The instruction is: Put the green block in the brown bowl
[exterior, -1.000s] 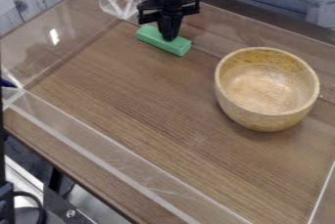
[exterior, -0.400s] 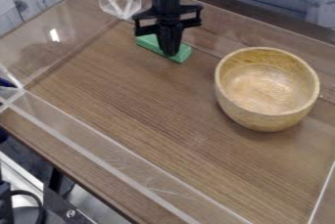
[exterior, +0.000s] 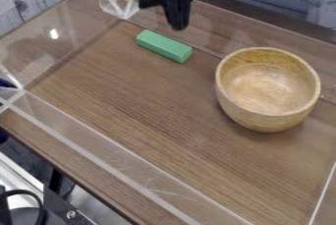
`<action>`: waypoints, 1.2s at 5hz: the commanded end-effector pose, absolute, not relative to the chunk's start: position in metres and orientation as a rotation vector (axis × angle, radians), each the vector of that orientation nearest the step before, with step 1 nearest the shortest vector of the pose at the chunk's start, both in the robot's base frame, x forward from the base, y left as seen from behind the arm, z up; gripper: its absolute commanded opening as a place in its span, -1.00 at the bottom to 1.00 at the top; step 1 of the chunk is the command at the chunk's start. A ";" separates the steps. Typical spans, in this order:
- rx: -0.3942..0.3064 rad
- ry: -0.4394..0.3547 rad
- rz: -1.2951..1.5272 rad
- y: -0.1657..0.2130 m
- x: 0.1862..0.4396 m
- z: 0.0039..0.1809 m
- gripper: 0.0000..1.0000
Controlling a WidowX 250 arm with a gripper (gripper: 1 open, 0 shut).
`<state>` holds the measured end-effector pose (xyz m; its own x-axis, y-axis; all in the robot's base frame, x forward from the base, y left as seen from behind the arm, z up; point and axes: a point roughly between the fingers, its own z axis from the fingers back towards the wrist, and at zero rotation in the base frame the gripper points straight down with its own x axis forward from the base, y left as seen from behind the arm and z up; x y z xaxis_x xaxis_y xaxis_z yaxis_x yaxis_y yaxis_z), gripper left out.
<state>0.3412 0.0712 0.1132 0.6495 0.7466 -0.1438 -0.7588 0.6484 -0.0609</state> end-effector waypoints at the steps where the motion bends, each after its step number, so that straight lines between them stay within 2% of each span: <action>1: -0.128 0.015 0.873 0.077 0.351 0.132 -1.00; 2: -0.118 0.006 0.952 0.089 0.357 0.120 1.00; 6: -0.042 -0.001 1.157 0.110 0.365 0.071 1.00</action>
